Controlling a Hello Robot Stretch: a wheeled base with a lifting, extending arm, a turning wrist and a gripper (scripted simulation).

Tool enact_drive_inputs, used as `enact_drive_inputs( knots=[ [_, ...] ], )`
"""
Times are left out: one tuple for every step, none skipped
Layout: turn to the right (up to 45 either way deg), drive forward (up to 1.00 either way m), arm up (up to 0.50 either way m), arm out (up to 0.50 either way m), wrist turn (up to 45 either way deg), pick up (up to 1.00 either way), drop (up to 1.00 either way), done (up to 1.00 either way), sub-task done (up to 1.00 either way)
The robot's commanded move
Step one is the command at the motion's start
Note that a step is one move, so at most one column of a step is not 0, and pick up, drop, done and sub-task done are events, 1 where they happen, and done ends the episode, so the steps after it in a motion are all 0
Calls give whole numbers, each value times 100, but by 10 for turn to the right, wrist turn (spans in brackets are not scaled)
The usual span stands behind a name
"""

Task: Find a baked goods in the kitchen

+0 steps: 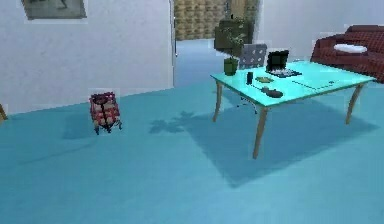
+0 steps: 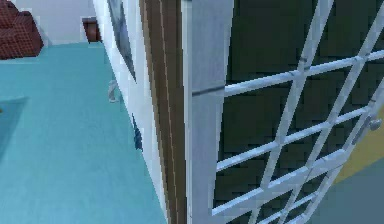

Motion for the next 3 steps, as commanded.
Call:
enact_drive_inputs(
  knots=[
    [-60,0,0,0,0,0,0,0,0],
    [0,100,0,0,0,0,0,0,0],
    [0,100,0,0,0,0,0,0,0]
  ],
)
